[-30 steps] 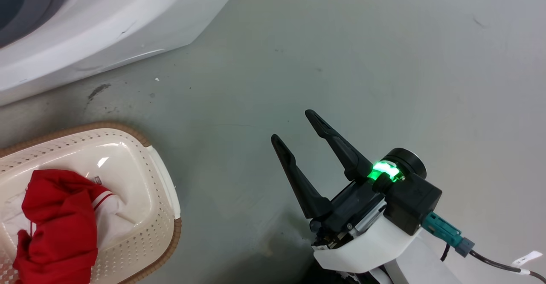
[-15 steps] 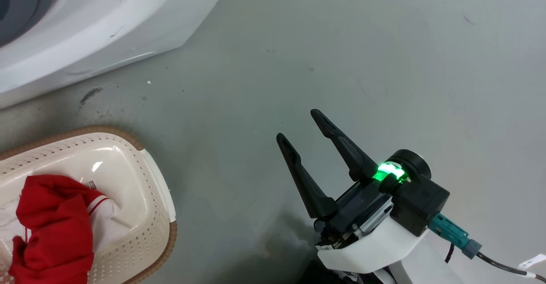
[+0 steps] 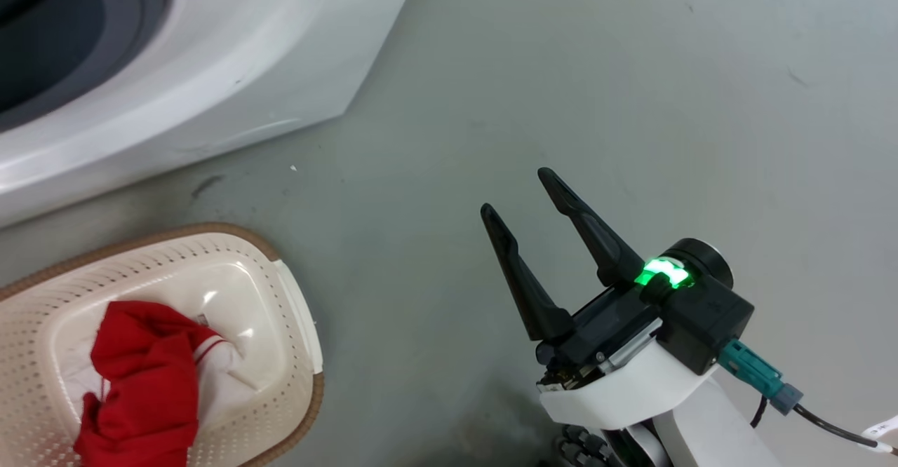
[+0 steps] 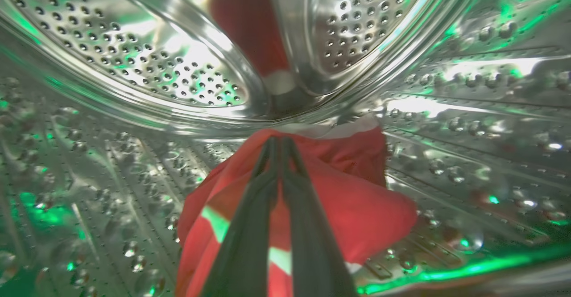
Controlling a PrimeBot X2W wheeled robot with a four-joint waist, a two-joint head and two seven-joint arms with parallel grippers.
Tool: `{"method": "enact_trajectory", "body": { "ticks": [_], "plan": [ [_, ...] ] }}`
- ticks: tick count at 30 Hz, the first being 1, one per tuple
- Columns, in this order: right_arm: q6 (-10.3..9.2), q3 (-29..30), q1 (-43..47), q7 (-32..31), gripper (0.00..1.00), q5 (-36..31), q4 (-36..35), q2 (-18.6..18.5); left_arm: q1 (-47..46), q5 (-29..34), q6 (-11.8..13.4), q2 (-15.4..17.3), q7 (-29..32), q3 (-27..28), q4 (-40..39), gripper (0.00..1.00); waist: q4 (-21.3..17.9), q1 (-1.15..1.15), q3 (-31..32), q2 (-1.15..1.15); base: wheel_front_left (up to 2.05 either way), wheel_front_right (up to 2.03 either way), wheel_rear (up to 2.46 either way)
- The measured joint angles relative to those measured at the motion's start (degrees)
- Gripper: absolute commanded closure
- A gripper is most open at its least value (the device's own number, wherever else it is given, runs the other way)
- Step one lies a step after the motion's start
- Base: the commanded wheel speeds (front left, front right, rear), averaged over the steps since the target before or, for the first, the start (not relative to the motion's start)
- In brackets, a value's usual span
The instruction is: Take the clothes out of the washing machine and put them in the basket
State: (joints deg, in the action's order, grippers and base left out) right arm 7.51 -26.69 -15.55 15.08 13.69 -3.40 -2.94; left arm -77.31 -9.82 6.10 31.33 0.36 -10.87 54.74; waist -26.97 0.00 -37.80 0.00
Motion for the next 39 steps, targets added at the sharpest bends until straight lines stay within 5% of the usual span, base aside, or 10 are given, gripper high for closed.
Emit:
{"method": "enact_trajectory", "body": {
  "ticks": [15, 29, 39],
  "plan": [
    [0.0, 3.34, 3.71, 0.01, 0.0, -3.56, 3.46, 0.04, 18.49, -8.21, -2.55, -8.28, -14.19, 3.63, 1.92, 1.0, 5.45, -0.02, 14.32, 0.0, 0.0, 0.0, 0.0],
    [0.0, 6.55, 8.98, -3.04, 0.0, -4.69, 3.63, 0.03, 30.12, -9.09, -6.62, -12.04, -15.25, 1.7, -3.56, 1.0, 11.91, -0.02, 28.44, 0.0, 0.0, 0.0, 0.0],
    [0.0, 9.31, 12.3, -5.6, 0.0, -6.23, 2.09, 0.03, 39.44, -9.96, -7.58, -12.04, -13.55, 0.29, -15.84, 1.0, 16.61, -0.02, 33.97, 0.0, 0.0, 0.0, 0.0]
  ]
}}
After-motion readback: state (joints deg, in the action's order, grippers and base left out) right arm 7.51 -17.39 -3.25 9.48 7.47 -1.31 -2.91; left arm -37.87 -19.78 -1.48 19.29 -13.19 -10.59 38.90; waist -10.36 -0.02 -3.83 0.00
